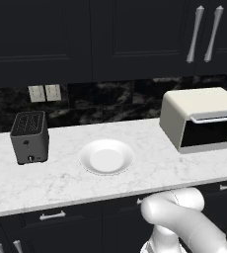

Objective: Pick up the kebab skewer and baguette bread, and place them inside the toaster oven. Close the toaster oven door and start by setting the timer.

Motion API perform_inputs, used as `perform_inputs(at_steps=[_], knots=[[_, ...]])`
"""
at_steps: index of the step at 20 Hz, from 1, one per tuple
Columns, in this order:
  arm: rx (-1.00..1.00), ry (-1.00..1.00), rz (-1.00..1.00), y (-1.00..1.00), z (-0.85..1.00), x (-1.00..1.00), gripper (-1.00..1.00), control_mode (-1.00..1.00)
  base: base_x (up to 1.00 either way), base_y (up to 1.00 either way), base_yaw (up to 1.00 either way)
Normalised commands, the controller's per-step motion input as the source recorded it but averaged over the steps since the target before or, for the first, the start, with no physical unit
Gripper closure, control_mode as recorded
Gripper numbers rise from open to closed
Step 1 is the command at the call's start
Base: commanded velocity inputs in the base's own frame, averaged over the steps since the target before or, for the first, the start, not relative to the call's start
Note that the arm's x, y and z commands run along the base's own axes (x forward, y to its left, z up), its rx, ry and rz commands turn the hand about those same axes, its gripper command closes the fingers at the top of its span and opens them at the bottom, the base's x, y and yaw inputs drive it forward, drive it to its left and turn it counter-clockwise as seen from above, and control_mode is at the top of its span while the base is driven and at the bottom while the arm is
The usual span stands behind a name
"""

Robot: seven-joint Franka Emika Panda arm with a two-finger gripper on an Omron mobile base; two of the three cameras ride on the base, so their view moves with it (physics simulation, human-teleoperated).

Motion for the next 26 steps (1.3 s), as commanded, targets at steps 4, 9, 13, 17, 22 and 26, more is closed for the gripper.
perform_inputs(at_steps=[4, 9, 13, 17, 22, 26], knots=[[0.0, -0.06, 0.0, 0.28, 0.0, 0.01, -1.0, -1.0, 0.0, 0.0, 0.0], [0.0, -0.09, 0.0, 0.23, 0.0, 0.03, -1.0, -1.0, 0.0, 0.0, 0.0], [0.0, -0.11, 0.01, 0.06, 0.02, 0.15, -1.0, -1.0, 0.0, 0.0, 0.0], [0.0, -0.02, 0.02, 0.02, 0.14, 0.15, -1.0, -1.0, 0.0, 0.0, 0.0], [0.0, 0.0, 0.0, 0.05, 0.11, 0.08, -1.0, -1.0, 0.0, 0.0, 0.0], [0.0, 0.0, 0.0, 0.06, 0.03, 0.04, -1.0, -1.0, 0.0, 0.0, 0.0]])
